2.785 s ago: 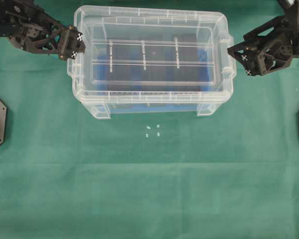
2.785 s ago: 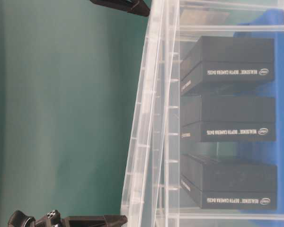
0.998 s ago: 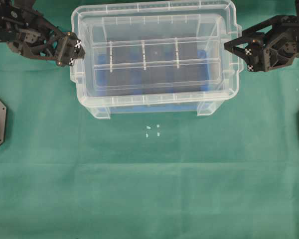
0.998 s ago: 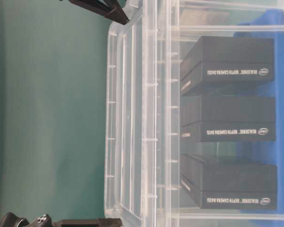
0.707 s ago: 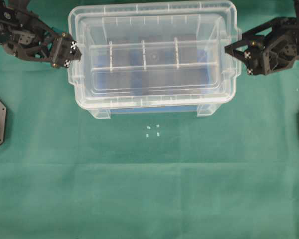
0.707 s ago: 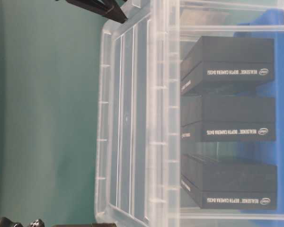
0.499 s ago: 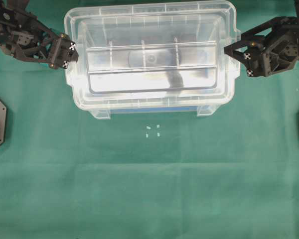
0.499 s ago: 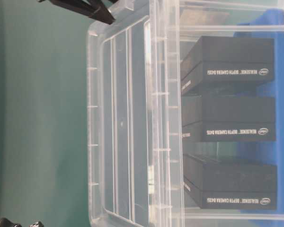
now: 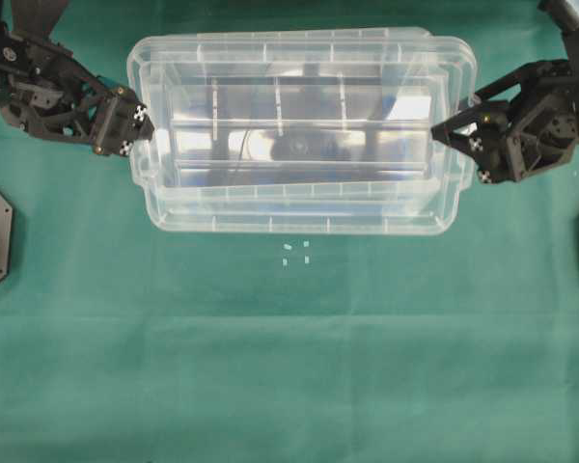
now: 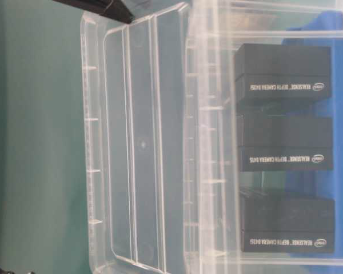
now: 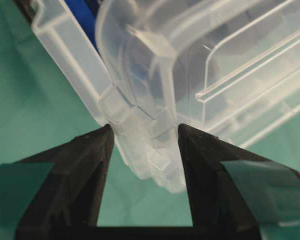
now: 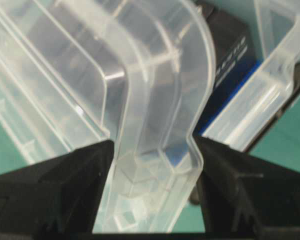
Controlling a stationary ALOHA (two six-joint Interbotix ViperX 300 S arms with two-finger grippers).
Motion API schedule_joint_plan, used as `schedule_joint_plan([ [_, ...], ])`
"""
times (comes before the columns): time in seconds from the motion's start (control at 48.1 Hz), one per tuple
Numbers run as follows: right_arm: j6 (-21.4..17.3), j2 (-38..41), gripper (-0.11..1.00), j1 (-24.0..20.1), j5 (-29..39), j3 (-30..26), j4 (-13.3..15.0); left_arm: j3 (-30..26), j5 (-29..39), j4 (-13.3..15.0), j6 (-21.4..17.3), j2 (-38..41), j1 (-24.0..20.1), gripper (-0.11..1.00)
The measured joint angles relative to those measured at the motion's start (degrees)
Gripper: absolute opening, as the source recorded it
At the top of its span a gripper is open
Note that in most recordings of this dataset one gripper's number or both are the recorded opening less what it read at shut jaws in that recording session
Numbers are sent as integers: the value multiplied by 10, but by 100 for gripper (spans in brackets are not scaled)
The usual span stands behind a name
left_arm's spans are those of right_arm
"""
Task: Clamp the lid of the box with both arms, then lift and open it.
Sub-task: 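Lift the clamped lid upward and toward the front with both grippers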
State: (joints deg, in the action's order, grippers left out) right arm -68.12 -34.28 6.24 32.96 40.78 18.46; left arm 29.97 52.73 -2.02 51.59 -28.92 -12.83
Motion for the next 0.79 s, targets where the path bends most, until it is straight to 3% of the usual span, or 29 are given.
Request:
schedule_joint_plan([
  [0.353,-11,11,60,-47,14,-3,2,0,3,0,21,0,50,41],
  [0.79,-25,38,60,-87,17,-6,2,0,4,0,33,4,73,41],
])
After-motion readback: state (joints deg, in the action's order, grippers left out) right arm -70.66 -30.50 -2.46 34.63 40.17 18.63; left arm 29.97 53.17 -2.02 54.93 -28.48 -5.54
